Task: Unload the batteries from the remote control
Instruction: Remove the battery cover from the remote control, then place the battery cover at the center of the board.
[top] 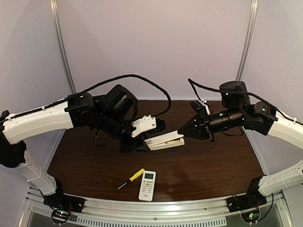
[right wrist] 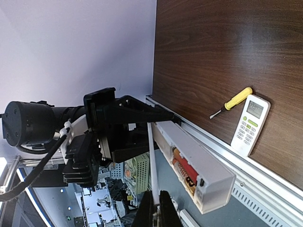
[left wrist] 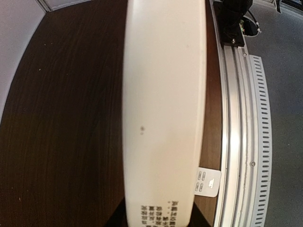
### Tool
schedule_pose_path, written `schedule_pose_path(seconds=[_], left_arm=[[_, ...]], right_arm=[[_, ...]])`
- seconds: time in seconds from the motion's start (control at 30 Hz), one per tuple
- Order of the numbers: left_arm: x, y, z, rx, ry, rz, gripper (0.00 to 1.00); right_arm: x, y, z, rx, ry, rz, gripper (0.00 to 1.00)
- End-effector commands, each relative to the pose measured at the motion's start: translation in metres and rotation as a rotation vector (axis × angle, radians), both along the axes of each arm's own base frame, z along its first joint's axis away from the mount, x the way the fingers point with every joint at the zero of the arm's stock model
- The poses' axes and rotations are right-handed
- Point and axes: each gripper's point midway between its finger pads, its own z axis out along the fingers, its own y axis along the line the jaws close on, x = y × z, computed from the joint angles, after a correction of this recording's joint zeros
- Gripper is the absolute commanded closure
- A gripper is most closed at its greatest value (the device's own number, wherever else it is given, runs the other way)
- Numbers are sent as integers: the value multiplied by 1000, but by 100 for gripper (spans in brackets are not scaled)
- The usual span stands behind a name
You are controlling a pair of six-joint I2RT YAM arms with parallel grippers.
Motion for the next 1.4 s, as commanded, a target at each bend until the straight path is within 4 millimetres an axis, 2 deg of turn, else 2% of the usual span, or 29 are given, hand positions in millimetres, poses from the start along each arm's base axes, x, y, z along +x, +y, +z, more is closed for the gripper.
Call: schedule_pose_path(seconds=[0.0,0.23,0.63,1.1,1.27,1.37], left_arm=[[1,0,9,-37,-10,22,100],[1,2,8,-34,-3,33,100],[-1,12,7,-36,1,57,100],[-2,12,10,-61,11,77,100],[-2,15,10,-63,12,84,100],[-3,17,11,-67,11,86,100]], right_arm=[[3,-3,33,69,-61,-32,100],[10,-13,42,61,-94,-75,100],[27,-32,46,37,-128,-176,100],[33,-38,48,45,-141,-210,100],[42,-45,51,47,-156,-264,100],[51,-53,46,14,-166,-322,100]])
